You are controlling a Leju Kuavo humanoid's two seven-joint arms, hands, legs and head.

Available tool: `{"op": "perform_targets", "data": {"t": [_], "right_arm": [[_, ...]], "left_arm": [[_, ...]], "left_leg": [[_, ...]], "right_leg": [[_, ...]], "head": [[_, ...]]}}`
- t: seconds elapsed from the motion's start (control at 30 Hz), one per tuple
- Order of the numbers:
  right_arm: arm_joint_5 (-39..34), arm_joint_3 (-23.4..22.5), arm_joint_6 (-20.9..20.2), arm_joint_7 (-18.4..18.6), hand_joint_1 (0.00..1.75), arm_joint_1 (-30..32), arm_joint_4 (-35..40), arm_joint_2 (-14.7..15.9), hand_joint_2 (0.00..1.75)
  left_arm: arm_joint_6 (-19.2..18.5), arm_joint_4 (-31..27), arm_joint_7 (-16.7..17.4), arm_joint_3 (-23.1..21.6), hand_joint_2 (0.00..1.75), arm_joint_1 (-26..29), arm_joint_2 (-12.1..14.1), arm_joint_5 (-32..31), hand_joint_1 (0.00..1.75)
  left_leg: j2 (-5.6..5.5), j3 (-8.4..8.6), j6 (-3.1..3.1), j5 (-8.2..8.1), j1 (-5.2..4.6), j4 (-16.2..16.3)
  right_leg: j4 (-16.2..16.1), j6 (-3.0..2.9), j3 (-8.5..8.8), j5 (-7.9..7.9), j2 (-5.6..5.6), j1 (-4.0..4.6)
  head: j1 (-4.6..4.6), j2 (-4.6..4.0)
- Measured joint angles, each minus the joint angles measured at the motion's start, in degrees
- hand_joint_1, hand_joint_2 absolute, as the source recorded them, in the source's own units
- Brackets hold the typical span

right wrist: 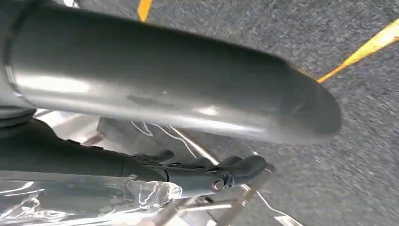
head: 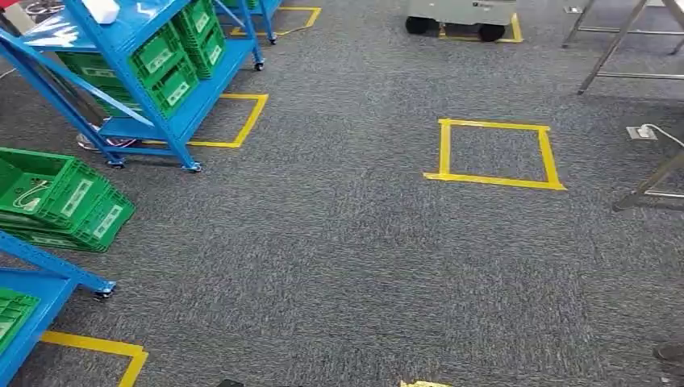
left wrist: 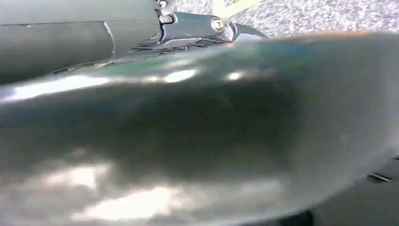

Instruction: Take the parts from the cabinet and place them on the table.

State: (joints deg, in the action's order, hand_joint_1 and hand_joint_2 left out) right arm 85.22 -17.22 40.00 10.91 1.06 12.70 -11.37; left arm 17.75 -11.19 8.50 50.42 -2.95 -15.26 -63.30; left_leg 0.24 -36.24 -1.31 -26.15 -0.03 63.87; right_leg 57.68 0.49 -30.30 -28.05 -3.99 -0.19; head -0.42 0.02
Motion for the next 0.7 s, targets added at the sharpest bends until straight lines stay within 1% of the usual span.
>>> {"op": "perform_targets", "data": {"t": [0.03,0.07,0.1,0.17,0.2,0.23,0.27,0.3,0.33,0.37,0.4,0.43,0.47,0.5,0.6,0.67,0.7], "right_arm": [[0.0,0.02,0.0,0.06,0.0,-0.01,-0.02,0.0,0.0],[0.0,0.02,0.0,0.09,0.0,0.01,-0.02,0.0,0.0],[-0.02,0.02,0.0,0.17,0.0,0.03,-0.06,0.0,0.0],[-0.02,0.02,0.0,0.17,0.0,-0.1,-0.11,0.0,0.0],[-0.02,0.04,0.0,0.18,0.0,-0.26,-0.11,0.0,0.0],[-0.02,0.04,0.02,0.17,0.0,-0.32,-0.11,0.0,0.0],[-0.04,0.04,0.02,0.15,0.0,-0.32,-0.13,0.0,0.0],[-0.07,0.04,0.0,0.15,0.0,-0.23,-0.24,0.0,0.0],[-0.11,0.04,0.0,0.15,0.0,-0.08,-0.33,0.0,0.0],[-0.13,0.04,0.0,0.15,0.0,0.03,-0.42,0.0,0.0],[-0.15,0.04,0.0,0.15,0.0,0.11,-0.46,0.0,0.0],[-0.22,0.02,0.0,0.15,0.0,0.12,-0.52,0.0,0.0],[-0.22,0.02,0.0,0.15,0.0,0.05,-0.52,0.0,0.0],[-0.24,0.02,0.0,0.15,0.0,0.01,-0.52,0.0,0.0],[-0.24,0.02,0.0,0.15,0.0,0.01,-0.52,0.0,0.0],[-0.24,0.02,0.0,0.15,0.0,0.0,-0.52,0.0,0.0],[-0.24,0.04,0.0,0.15,0.0,-0.04,-0.57,0.0,0.0]], "left_arm": [[0.0,0.0,0.0,0.0,0.0,-0.07,-0.02,-0.13,0.0],[0.0,0.0,-0.02,-0.02,0.0,-0.22,-0.04,-0.2,0.0],[0.02,0.0,-0.02,-0.02,0.0,-0.45,-0.04,-0.22,0.0],[0.02,0.0,-0.15,-0.02,0.0,-0.25,-0.02,-0.22,0.0],[0.02,0.0,-0.24,-0.02,0.0,-0.18,-0.02,-0.22,0.0],[0.02,0.0,-0.35,-0.02,0.0,-0.08,-0.02,-0.24,0.0],[-0.02,0.0,-0.39,-0.02,0.0,-0.16,-0.02,-0.24,0.0],[-0.09,0.0,-0.44,-0.02,0.0,-0.33,-0.04,-0.31,0.0],[-0.24,0.0,-0.55,-0.02,0.0,-0.37,-0.04,-0.31,0.0],[-0.24,0.0,-0.55,-0.02,0.0,-0.32,-0.02,-0.31,0.0],[-0.26,0.0,-0.55,-0.02,0.0,-0.23,-0.02,-0.31,0.0],[-0.24,0.0,-0.55,-0.02,0.0,-0.12,0.02,-0.31,0.0],[-0.26,0.0,-0.55,-0.02,0.0,-0.09,0.0,-0.31,0.0],[-0.26,0.0,-0.55,-0.02,0.0,-0.08,0.0,-0.31,0.0],[-0.26,0.0,-0.55,-0.02,0.0,-0.08,0.0,-0.31,0.0],[-0.26,0.0,-0.55,-0.02,0.0,-0.08,-0.02,-0.31,0.0],[-0.28,0.0,-0.55,-0.02,0.0,-0.13,-0.02,-0.31,0.0]], "left_leg": [[2.93,2.78,0.39,1.62,-0.29,-4.79],[5.33,3.73,0.36,1.02,-0.95,-7.01],[4.5,3.57,1.04,0.94,-0.84,-6.93],[3.22,3.39,1.39,0.85,-1.04,-7.12],[2.37,3.53,1.85,1.06,-0.84,-7.52],[1.75,3.71,2.19,1.27,-0.47,-7.66],[1.18,3.69,2.43,1.3,-0.35,-7.66],[0.43,3.63,2.71,1.4,-0.33,-7.65],[-0.41,3.6,2.79,1.38,-0.33,-7.65],[-1.16,3.6,2.81,1.39,-0.33,-7.63],[-1.95,3.62,2.81,1.39,-0.33,-7.62],[-2.84,3.66,2.79,1.4,-0.33,-7.59],[-3.64,3.74,2.73,1.44,-0.29,-7.59],[-4.09,3.82,2.7,1.45,-0.24,-7.58],[-4.09,3.82,2.7,1.45,-0.24,-7.58],[-4.29,3.85,2.66,1.45,-0.21,-7.58],[-5.43,3.84,2.18,1.47,-0.11,-7.5]], "right_leg": [[0.0,0.24,0.25,-0.16,-0.54,0.07],[0.38,0.64,0.23,-0.56,-1.01,0.66],[0.29,0.82,0.12,-0.6,-1.54,0.69],[-0.09,1.18,0.76,-0.71,-2.97,0.67],[-0.07,1.58,1.11,-1.0,-3.53,0.67],[0.72,2.14,0.71,-1.74,-1.01,0.46],[3.28,2.33,-0.38,-3.47,1.62,0.36],[7.88,2.45,-2.49,-5.81,2.91,0.25],[12.74,2.56,-4.8,-7.8,3.46,0.24],[16.61,2.6,-6.84,-8.97,3.69,0.24],[18.27,2.57,-8.06,-8.81,3.76,0.23],[16.93,2.53,-7.84,-7.16,3.79,0.19],[13.5,2.5,-6.44,-4.75,3.9,0.09],[10.86,2.47,-5.25,-3.21,4.08,0.03],[10.86,2.47,-5.25,-3.21,4.08,0.03],[9.57,2.47,-4.68,-2.54,4.22,0.0],[1.97,2.71,-1.29,0.26,8.19,-0.66]], "head": [[-0.04,0.0],[-0.09,0.0],[0.04,0.0],[0.22,0.0],[0.09,0.0],[0.35,0.0],[0.59,0.0],[0.74,0.0],[0.74,0.0],[0.83,0.0],[0.81,0.0],[0.81,0.0],[0.81,0.0],[0.76,0.0],[0.76,0.0],[0.76,-0.02],[0.87,0.0]]}}
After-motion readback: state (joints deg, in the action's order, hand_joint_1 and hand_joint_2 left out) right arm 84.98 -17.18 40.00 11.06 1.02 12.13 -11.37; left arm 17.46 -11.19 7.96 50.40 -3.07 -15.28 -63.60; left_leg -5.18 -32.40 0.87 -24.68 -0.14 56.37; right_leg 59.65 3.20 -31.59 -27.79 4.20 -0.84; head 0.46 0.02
